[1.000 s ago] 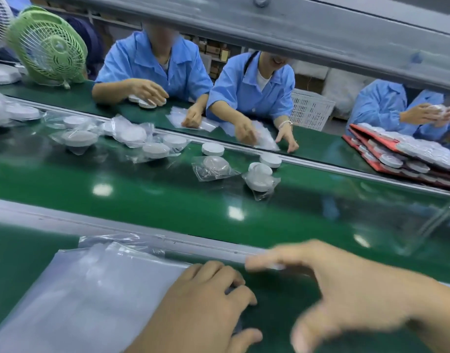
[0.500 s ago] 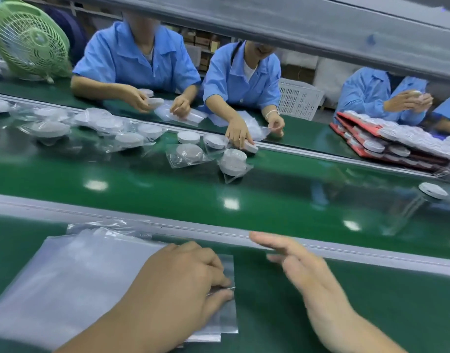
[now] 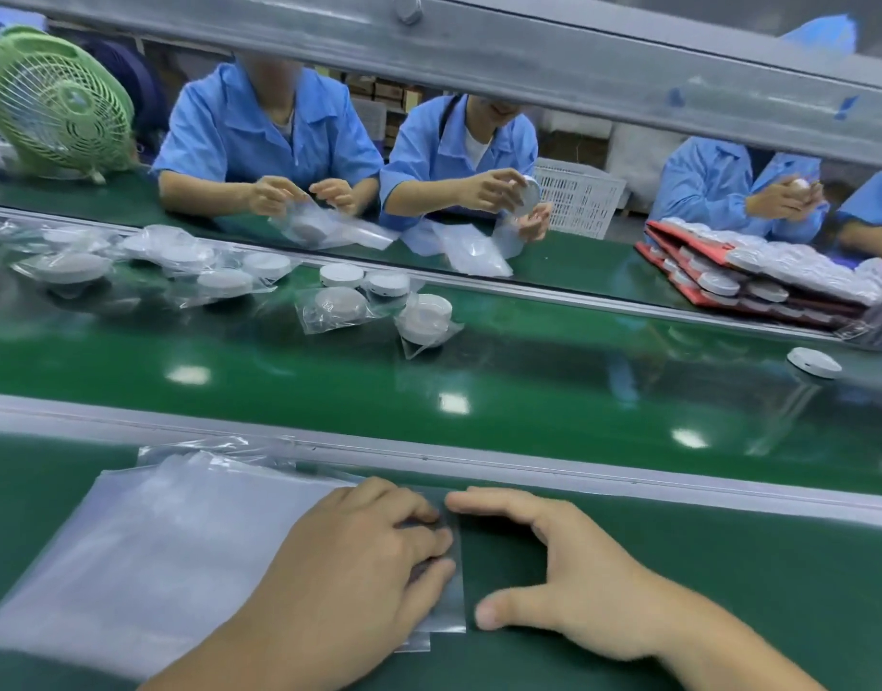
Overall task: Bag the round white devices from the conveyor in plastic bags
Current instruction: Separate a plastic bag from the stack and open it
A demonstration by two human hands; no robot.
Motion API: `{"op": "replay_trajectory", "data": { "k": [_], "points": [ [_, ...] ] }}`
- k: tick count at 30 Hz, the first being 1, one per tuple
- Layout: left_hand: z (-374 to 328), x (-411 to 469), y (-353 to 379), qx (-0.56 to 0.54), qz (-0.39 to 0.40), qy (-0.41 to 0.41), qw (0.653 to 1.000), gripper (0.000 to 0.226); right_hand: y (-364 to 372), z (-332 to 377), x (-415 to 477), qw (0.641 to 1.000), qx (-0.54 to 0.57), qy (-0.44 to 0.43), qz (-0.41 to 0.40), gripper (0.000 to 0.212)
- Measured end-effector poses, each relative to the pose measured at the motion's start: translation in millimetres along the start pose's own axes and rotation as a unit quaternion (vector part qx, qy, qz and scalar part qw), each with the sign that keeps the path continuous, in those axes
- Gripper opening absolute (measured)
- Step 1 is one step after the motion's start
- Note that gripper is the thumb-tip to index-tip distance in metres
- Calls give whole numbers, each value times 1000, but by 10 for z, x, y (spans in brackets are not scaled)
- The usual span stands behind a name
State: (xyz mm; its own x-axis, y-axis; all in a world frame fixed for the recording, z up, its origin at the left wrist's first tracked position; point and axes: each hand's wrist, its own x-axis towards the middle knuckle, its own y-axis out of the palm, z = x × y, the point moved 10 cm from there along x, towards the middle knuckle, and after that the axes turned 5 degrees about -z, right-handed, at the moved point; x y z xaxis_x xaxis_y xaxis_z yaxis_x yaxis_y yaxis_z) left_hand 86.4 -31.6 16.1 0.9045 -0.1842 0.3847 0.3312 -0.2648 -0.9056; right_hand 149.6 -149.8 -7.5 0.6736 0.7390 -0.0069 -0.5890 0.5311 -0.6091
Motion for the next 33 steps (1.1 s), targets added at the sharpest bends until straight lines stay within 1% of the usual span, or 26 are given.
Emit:
{"op": "replay_trajectory", "data": {
  "k": [1,3,4,5,6,7,8,9,10,11,12,13,14,15,16,17,18,19,20,22,23,24,25,28,31,33],
  "points": [
    [24,-3,20,-19,40,-5,999,53,-48,24,-37,999,39,0,36,81],
    [91,-13,-36,-131,131,-38,982,89,-197,117,-167,988,105,0,113,91],
    [96,15,-165,-182,143,-42,972,101,-272,193,-227,982,112,-2,151,96],
    [97,47,-280,-211,165,-36,963,108,-307,248,-302,973,109,0,204,101],
    [73,55,-316,-222,225,-24,948,108,-304,285,-382,958,118,15,260,101],
    [6,37,-306,-244,316,-7,917,103,-261,313,-437,941,138,24,308,90],
    [-103,-18,-298,-286,411,17,865,96,-228,359,-453,924,177,14,339,76],
    [-220,-67,-334,-350,464,41,813,90,-233,416,-429,917,225,-1,330,85],
    [-306,-80,-407,-411,483,59,771,90,-209,492,-398,908,281,-12,311,95],
    [-351,-54,-471,-462,485,62,740,90,-184,558,-360,894,341,-29,288,86],
    [-367,-1,-497,-506,475,45,718,87,-186,562,-280,887,394,-28,238,78],
    [-359,51,-480,-540,452,18,710,79,-199,515,-186,894,419,-23,157,77],
    [-315,97,-414,-561,413,-18,717,67,-216,392,-111,910,411,-3,59,72],
    [-246,141,-302,-560,356,-56,747,54,-231,273,-68,922,385,11,-39,63],
    [-158,185,-195,-529,281,-94,795,43,-239,209,-57,922,367,23,-119,53],
    [-56,214,-125,-488,192,-131,842,38,-201,141,-64,917,363,28,-165,45],
    [14,207,-111,-459,104,-163,867,40,-145,79,-86,907,367,45,-199,42],
    [38,167,-116,-455,31,-184,871,44,-109,12,-106,904,360,51,-224,43],
    [51,106,-128,-464,-32,-201,862,48,-102,-23,-135,908,331,52,-250,46],
    [167,-44,-178,-483,-151,-251,825,50,-158,-69,-207,915,254,45,-310,59],
    [253,-121,-198,-500,-200,-281,795,48,-217,-95,-254,909,226,42,-348,64],
    [285,-166,-213,-522,-226,-291,769,48,-273,-93,-310,900,204,39,-383,67],
    [253,-173,-238,-532,-233,-280,764,48,-302,-92,-349,893,191,31,-405,70],
    [129,-180,-303,-482,-231,-235,812,51,-264,-41,-341,900,190,8,-393,71],
    [58,-138,-248,-490,-213,-207,820,59,-157,39,-238,924,188,-10,-332,58],
    [-2,-87,-181,-499,-190,-190,824,64,-98,35,-185,921,238,-18,-309,52]
  ]
}}
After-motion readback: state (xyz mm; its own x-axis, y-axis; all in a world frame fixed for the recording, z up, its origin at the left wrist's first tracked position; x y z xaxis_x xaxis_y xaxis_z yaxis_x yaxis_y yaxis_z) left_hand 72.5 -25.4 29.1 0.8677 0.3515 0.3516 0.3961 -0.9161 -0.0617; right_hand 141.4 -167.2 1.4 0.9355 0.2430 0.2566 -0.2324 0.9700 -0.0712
